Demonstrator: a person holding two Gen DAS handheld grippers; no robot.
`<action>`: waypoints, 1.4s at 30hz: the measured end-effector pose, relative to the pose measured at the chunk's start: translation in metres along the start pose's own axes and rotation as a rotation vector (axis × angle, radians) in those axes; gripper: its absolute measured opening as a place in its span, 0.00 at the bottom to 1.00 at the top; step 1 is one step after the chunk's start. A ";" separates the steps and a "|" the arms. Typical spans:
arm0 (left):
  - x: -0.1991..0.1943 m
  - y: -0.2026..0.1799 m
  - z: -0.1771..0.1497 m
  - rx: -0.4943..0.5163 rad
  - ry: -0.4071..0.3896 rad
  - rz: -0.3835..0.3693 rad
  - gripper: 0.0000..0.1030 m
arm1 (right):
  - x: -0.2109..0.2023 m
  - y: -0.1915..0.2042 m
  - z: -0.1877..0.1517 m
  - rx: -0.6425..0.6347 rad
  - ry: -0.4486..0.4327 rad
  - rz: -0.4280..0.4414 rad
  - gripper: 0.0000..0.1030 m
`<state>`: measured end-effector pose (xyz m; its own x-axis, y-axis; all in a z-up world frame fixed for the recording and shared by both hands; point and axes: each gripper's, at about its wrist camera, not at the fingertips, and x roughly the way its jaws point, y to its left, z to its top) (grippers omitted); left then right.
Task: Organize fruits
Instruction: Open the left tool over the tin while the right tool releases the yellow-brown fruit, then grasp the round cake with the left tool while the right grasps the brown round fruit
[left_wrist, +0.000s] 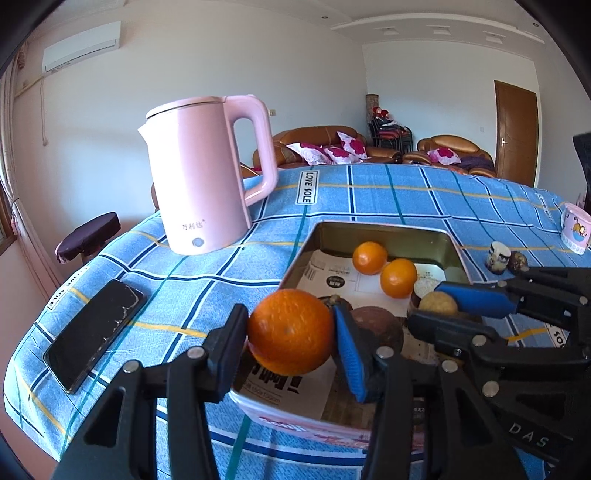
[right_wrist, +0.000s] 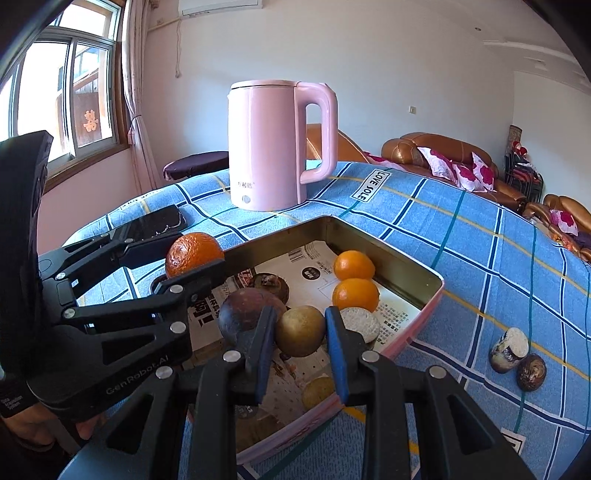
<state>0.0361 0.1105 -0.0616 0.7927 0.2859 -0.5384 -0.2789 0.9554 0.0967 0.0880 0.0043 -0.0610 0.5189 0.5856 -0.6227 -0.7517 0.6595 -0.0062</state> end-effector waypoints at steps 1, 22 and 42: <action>-0.001 0.000 0.000 -0.001 -0.005 0.002 0.50 | 0.001 0.000 0.000 -0.001 0.004 0.002 0.29; -0.037 -0.011 0.029 -0.077 -0.123 -0.051 0.97 | -0.035 -0.029 -0.003 0.026 -0.068 -0.073 0.48; 0.011 -0.143 0.074 0.047 -0.041 -0.202 0.99 | -0.037 -0.191 -0.043 0.262 0.147 -0.281 0.48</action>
<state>0.1255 -0.0178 -0.0193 0.8516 0.0895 -0.5166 -0.0866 0.9958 0.0297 0.1953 -0.1637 -0.0700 0.6114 0.3043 -0.7305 -0.4500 0.8930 -0.0047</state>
